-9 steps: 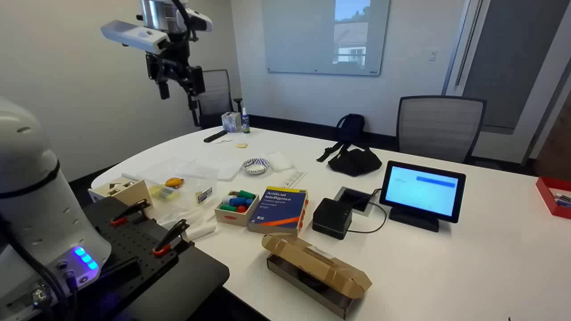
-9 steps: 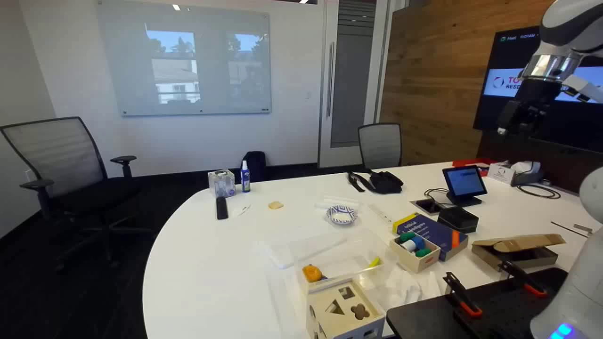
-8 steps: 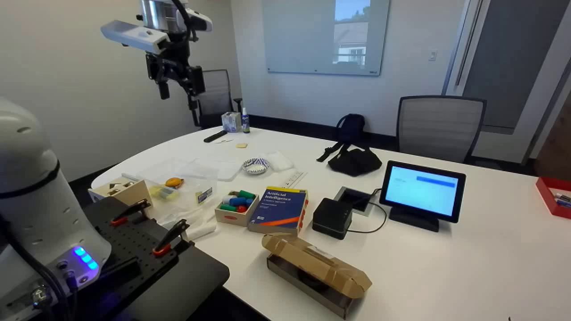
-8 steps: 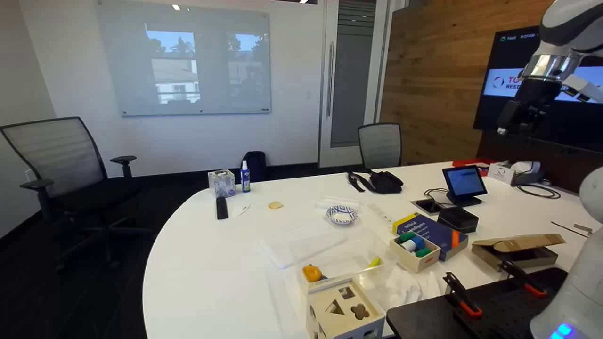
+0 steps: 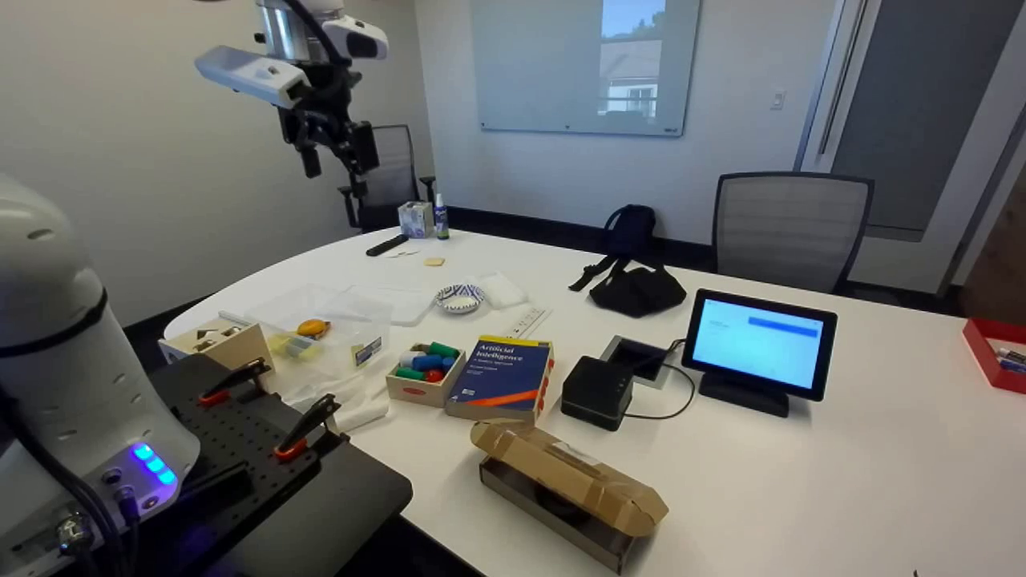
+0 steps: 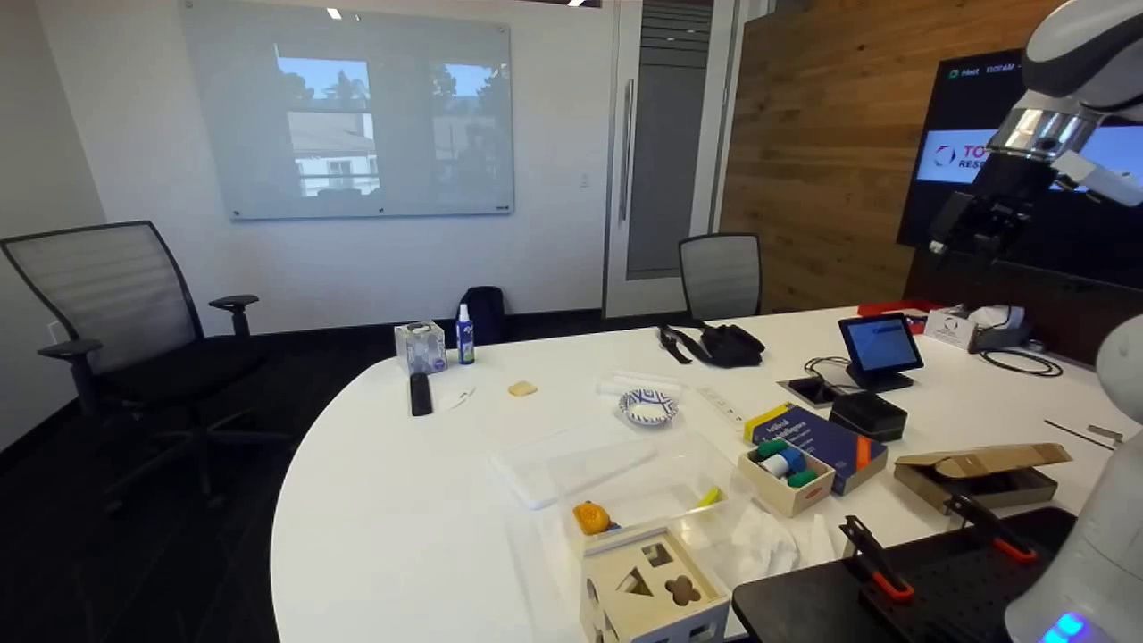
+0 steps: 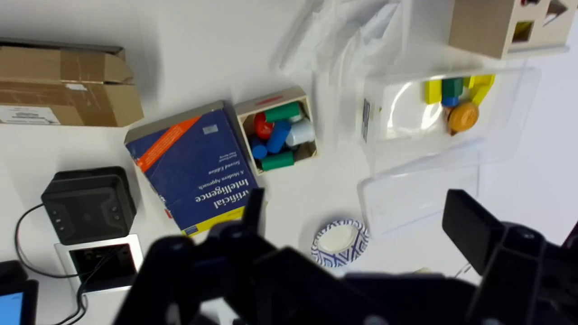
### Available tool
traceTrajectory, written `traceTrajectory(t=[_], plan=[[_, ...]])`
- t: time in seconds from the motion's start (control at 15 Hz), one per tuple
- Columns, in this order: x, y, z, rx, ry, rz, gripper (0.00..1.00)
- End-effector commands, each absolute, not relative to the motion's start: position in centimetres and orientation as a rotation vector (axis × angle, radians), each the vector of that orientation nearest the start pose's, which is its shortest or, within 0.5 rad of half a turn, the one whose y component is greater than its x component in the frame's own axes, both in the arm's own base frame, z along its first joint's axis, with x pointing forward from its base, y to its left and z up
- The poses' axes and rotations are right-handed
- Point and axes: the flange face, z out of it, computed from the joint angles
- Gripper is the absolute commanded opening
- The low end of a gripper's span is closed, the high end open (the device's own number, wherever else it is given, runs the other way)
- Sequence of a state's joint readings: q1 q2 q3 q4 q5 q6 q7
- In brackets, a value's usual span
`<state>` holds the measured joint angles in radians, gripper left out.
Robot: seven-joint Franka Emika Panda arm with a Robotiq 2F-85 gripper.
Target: Open the cardboard box
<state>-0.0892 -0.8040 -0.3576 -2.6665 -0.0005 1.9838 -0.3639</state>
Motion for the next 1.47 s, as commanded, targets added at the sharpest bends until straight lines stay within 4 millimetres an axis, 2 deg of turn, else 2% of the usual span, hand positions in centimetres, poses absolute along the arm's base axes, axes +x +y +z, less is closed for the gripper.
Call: traceTrajectory(t=[0.0, 0.13, 0.27, 0.4, 0.53, 0.67, 0.87, 1.07, 1.27, 1.4], plan=[[29.8, -18.3, 42.3, -2.878, 0.234, -0.428, 1.00], [29.1, -21.7, 39.4, -2.854, 0.392, -0.534, 1.00], [28.2, -26.1, 36.3, -2.840, 0.583, -0.620, 1.00], [26.4, -29.4, 33.4, -2.811, 0.777, -0.707, 1.00], [24.6, -32.5, 30.9, -2.776, 0.986, -0.767, 1.00], [23.0, -34.7, 29.2, -2.708, 1.186, -0.803, 1.00], [21.4, -36.7, 27.1, -2.553, 1.457, -0.831, 1.00], [20.7, -37.6, 25.0, -2.410, 1.674, -0.853, 1.00], [20.8, -38.1, 22.0, -2.289, 1.865, -0.865, 1.00], [21.7, -38.1, 19.1, -2.252, 1.932, -0.859, 1.00]])
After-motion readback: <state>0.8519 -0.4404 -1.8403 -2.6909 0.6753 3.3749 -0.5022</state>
